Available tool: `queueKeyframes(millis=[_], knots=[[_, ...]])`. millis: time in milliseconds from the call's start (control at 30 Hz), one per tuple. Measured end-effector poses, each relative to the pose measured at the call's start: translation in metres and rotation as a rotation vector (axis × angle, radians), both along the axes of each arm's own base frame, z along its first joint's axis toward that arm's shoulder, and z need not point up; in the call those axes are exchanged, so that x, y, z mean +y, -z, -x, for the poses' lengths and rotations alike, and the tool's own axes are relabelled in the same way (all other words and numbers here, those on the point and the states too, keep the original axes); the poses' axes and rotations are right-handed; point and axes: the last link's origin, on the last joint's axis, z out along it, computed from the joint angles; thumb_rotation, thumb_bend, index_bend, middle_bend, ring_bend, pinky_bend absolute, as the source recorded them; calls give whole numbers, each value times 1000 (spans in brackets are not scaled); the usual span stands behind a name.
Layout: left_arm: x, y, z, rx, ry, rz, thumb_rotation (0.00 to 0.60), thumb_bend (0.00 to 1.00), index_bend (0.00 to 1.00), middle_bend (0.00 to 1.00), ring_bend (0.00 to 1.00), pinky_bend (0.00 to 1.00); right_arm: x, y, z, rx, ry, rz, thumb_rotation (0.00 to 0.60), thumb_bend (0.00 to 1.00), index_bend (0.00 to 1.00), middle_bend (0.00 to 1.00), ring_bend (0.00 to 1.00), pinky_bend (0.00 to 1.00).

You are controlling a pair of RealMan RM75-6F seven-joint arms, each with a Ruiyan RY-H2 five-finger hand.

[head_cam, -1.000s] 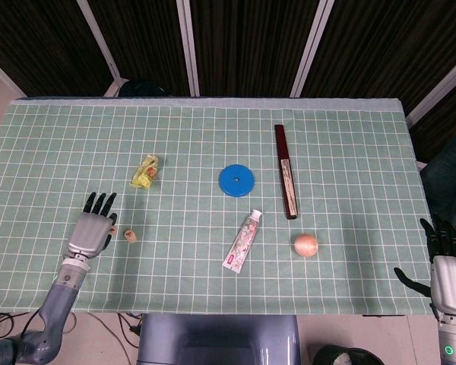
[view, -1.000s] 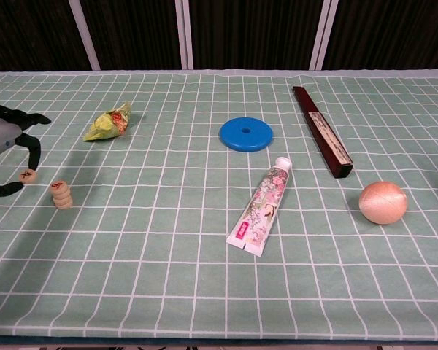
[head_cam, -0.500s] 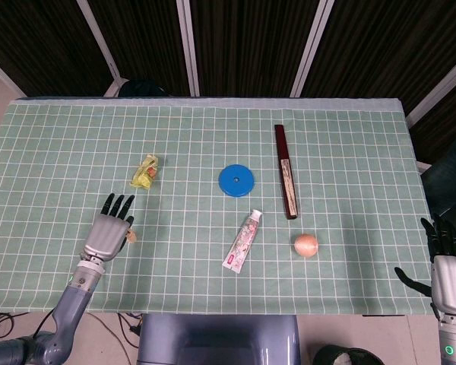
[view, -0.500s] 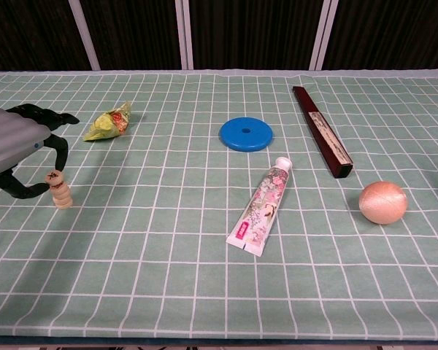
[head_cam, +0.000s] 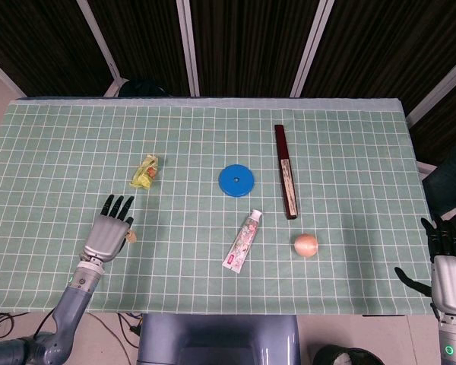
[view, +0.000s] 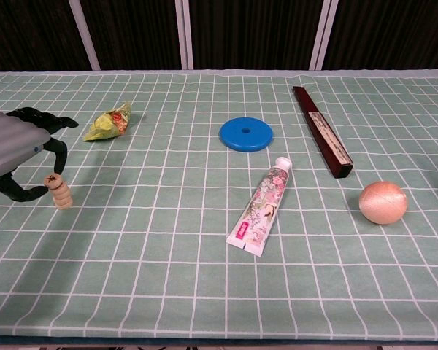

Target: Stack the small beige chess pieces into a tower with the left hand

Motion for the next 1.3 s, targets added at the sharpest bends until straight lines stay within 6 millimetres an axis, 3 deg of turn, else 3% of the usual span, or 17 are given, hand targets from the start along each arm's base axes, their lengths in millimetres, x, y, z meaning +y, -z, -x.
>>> queueKeyframes(millis=[1300], knots=[[-2, 4, -1, 21, 9, 3, 600, 330, 419, 0, 0, 0, 0, -1, 0, -6, 5, -3, 600, 232, 81, 13, 0, 0]])
